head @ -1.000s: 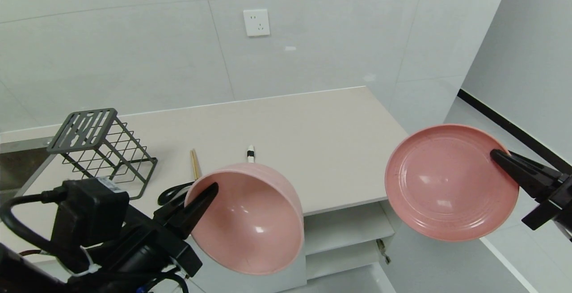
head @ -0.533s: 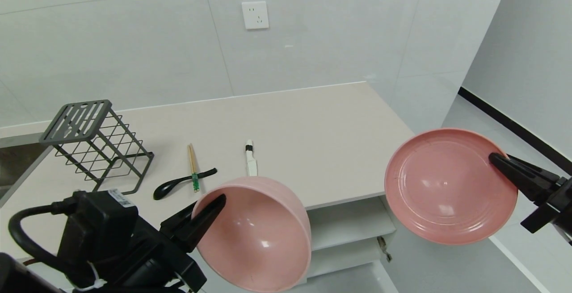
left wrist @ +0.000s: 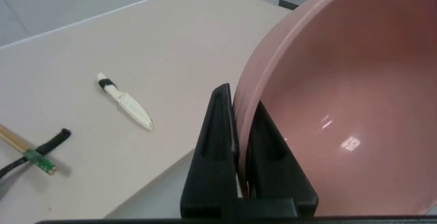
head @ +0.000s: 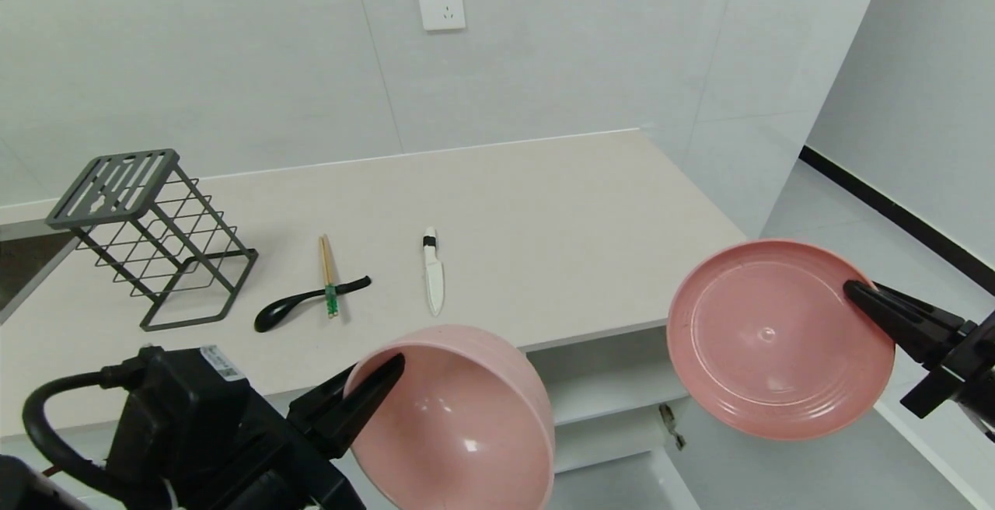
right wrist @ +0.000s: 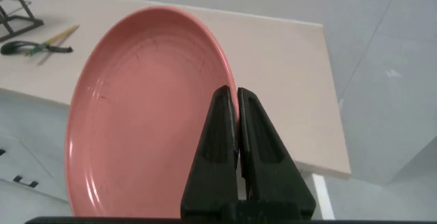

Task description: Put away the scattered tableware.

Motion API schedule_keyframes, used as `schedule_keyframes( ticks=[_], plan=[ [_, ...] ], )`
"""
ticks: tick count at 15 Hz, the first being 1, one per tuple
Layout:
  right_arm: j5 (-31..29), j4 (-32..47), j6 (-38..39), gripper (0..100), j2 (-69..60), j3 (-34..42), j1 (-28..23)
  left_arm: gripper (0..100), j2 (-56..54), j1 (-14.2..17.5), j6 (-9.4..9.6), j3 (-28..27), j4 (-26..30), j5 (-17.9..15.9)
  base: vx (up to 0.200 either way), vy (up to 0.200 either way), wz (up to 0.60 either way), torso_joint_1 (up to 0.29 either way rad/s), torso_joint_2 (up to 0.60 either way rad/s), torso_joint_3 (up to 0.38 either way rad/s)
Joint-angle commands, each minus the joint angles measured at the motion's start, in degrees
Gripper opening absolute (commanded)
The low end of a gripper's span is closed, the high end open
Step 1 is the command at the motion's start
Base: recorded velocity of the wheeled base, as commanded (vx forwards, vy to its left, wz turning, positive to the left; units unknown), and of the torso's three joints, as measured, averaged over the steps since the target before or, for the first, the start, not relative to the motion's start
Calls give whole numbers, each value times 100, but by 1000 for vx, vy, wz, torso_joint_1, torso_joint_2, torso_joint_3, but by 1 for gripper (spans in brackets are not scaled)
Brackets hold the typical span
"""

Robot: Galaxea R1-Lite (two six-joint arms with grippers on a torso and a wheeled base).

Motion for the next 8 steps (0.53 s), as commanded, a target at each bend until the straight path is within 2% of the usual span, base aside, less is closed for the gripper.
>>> schedule_keyframes(
  ticks=[1, 8],
  plan=[
    [-3, -6, -39, 0, 100, 59, -1, 0, 67, -85, -12, 22, -8, 3, 0, 0, 0, -242, 491, 237],
    [-3, -6, -48, 0, 152, 112, 8, 0, 120, -85, -12, 22, -8, 3, 0, 0, 0, -276, 544, 268]
  ],
)
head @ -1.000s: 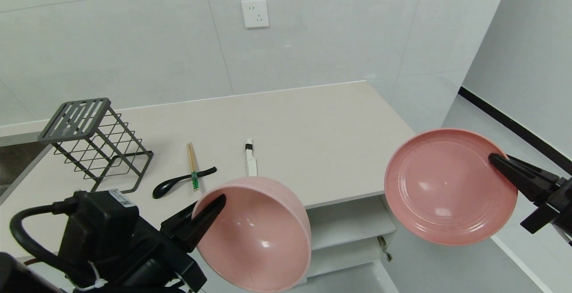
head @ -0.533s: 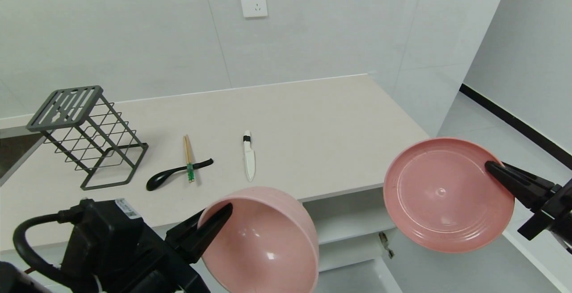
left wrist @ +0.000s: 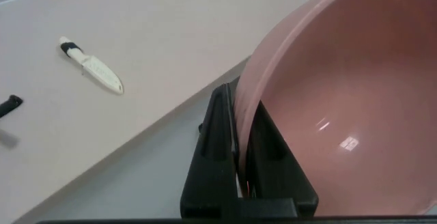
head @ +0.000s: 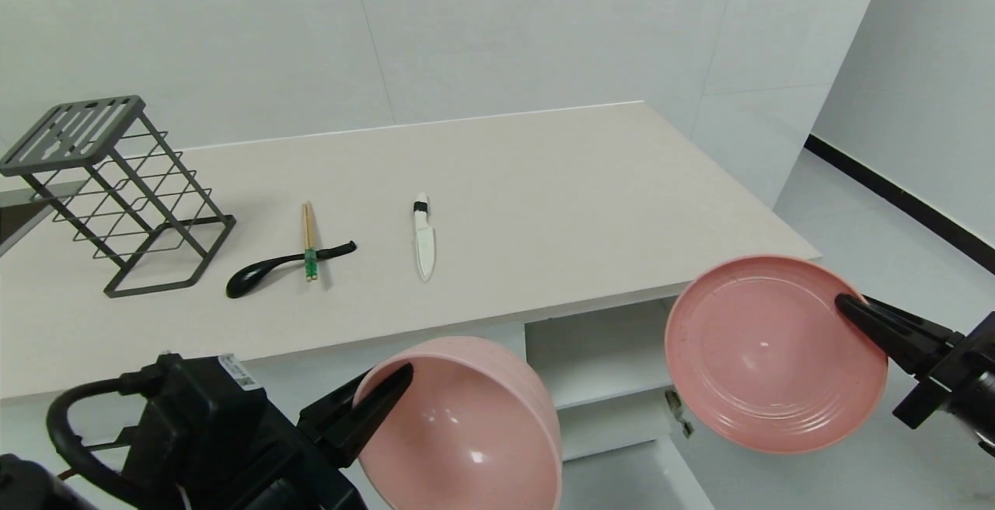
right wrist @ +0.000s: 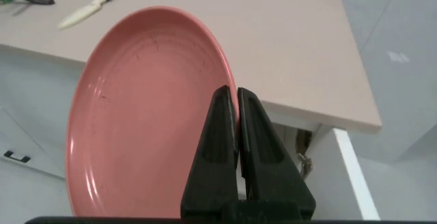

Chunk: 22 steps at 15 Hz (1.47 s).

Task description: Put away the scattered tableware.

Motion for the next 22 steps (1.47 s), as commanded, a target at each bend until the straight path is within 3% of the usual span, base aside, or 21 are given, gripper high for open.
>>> schedule_keyframes(
  ticks=[1, 14, 18, 22],
  plan=[
    [10, -6, 1, 0, 11, 2, -1, 0, 20, -2, 2, 0, -8, 3, 0, 0, 0, -266, 525, 261],
    [1, -6, -8, 0, 73, 73, -1, 0, -15, -2, -16, 0, -8, 3, 0, 0, 0, -261, 497, 236],
    [10, -6, -8, 0, 723, 46, 43, 0, -33, 33, -7, 0, -8, -6, 0, 0, 0, -254, 389, 176],
    [1, -6, 1, 0, 1681, -683, 342, 0, -129, 323, -25, 0, -8, 3, 0, 0, 0, -259, 349, 137]
  ],
)
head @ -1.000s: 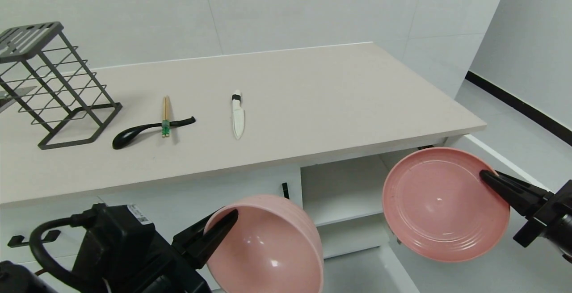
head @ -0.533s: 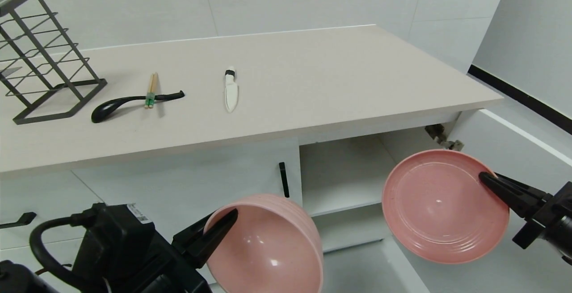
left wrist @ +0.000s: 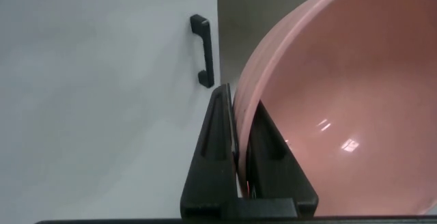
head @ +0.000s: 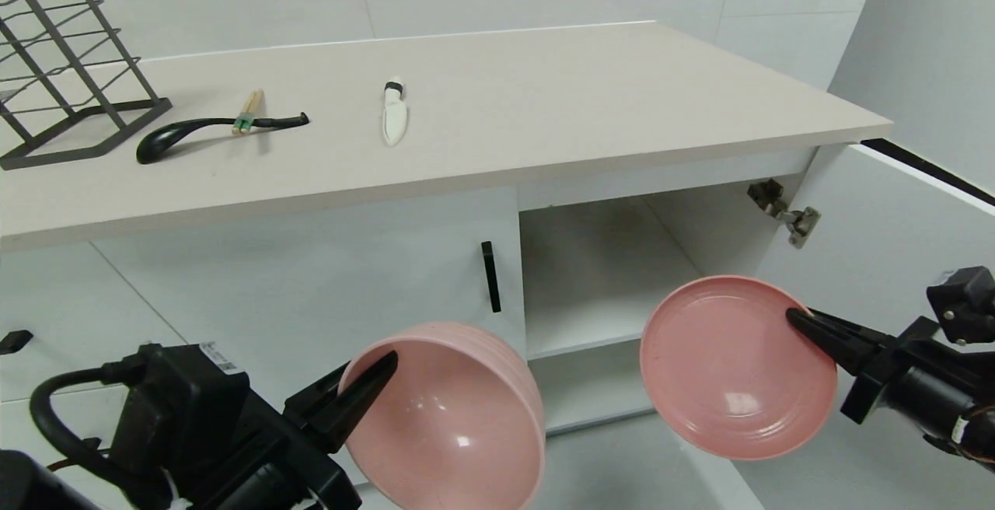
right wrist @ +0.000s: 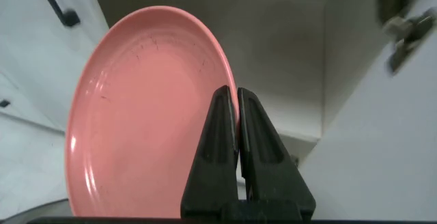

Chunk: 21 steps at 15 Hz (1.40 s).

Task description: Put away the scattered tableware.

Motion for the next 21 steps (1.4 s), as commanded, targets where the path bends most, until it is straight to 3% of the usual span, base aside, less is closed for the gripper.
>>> schedule_keyframes(
  ticks=[1, 11, 17, 21],
  plan=[
    [1, -3, -1, 0, 953, -564, 313, 0, -32, 53, -12, 0, -9, 3, 0, 0, 0, -144, 261, 119],
    [1, -3, -1, 0, 2262, -1847, 1121, 0, -260, 61, -126, 0, -9, 3, 0, -60, 0, -15, 107, 39],
    [-17, -3, 122, 0, 2684, -2278, 1113, 0, -234, 61, -205, 0, -9, 3, 0, 0, 0, 0, 0, 0],
    [-289, -3, 289, 0, 3080, -3051, 1121, 0, -251, 61, -284, 0, -9, -6, 50, -50, 0, 1, 1, 1]
  ],
)
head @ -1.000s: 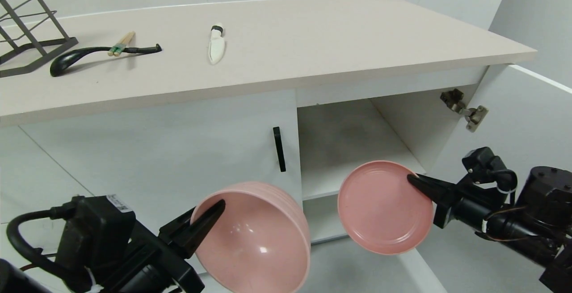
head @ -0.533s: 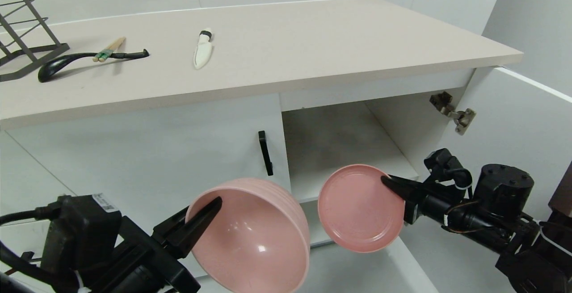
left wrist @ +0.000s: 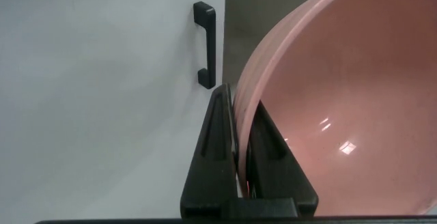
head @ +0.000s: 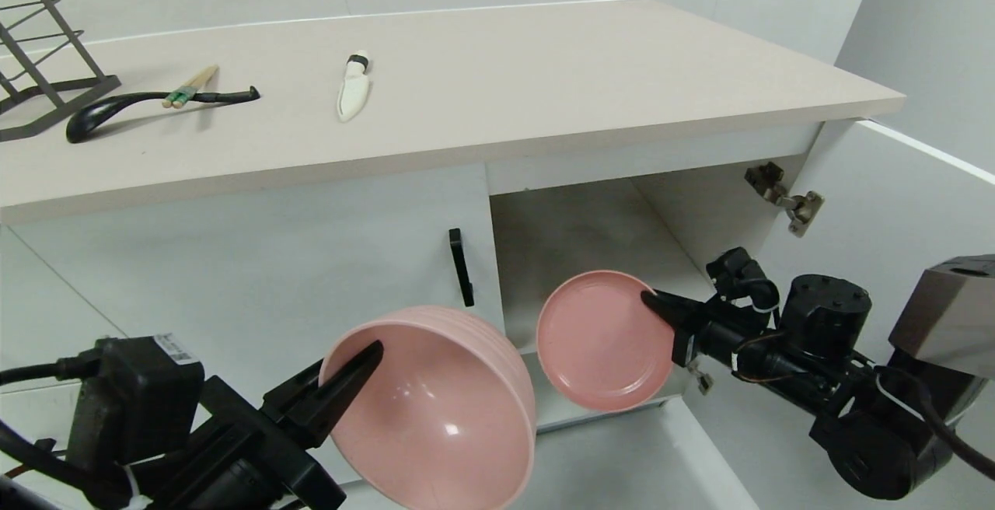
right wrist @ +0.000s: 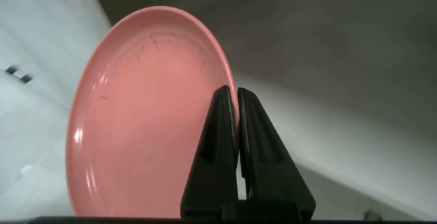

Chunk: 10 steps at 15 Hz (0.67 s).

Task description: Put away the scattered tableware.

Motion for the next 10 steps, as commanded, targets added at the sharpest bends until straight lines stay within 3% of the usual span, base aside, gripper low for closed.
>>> schedule_keyframes(
  ticks=[1, 8, 10],
  plan=[
    [-344, -6, 227, 0, 302, -443, 13, 0, 55, 3, -16, 0, -6, 8, 200, -200, 0, 7, 2, 7],
    [-520, -6, 324, 0, 451, -619, 22, 0, -24, 3, -16, 0, -6, -1, 0, 0, 0, 0, 0, 0],
    [-520, -6, 324, 0, 451, -619, 22, 0, -24, 3, -16, 0, -6, -1, 200, 0, 0, 5, 7, 2]
  ],
)
